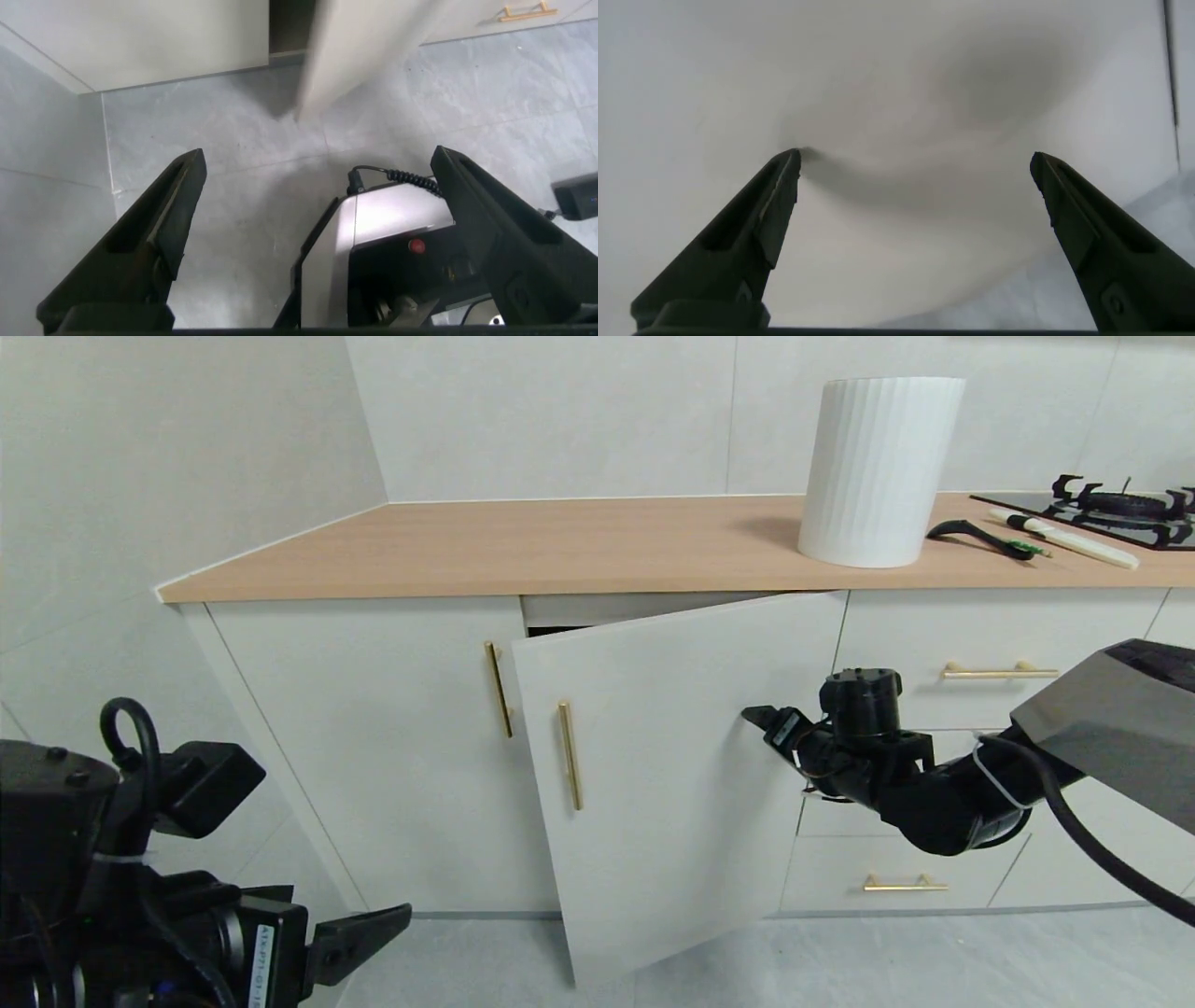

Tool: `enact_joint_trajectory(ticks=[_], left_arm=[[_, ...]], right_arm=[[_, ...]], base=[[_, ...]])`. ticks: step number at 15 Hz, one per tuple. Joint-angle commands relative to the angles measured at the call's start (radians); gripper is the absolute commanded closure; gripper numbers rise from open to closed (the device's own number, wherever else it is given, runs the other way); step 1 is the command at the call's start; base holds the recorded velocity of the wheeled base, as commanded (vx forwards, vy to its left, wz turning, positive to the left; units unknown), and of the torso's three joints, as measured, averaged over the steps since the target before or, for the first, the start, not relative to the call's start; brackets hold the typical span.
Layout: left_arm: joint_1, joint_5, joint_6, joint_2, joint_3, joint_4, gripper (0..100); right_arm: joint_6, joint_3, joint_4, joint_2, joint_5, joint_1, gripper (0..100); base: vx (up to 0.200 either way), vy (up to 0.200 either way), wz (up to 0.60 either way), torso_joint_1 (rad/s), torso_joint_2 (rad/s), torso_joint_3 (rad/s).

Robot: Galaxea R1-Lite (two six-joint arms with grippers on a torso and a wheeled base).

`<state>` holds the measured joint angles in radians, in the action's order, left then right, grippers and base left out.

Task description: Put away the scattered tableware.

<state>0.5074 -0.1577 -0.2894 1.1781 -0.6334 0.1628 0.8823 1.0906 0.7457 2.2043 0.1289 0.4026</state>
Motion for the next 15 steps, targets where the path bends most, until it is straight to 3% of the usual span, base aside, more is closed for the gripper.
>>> enact_joint_trajectory(ticks=[1,15], left_arm=[[-0.001,0.001,-0.001,0.003,0.0,0.0,0],[-0.001,0.001,-0.002,0.011,0.0,0.0,0]], right_arm=[[0.006,0.023,0.0,0.029,0.001,-0.019,0],[0.029,0.15,-0.009,0.135,0.121,-0.059,0]], base=[[0.0,0.0,0.0,0.0,0.0,0.0],[0.0,0.0,0.0,0.0,0.0,0.0]])
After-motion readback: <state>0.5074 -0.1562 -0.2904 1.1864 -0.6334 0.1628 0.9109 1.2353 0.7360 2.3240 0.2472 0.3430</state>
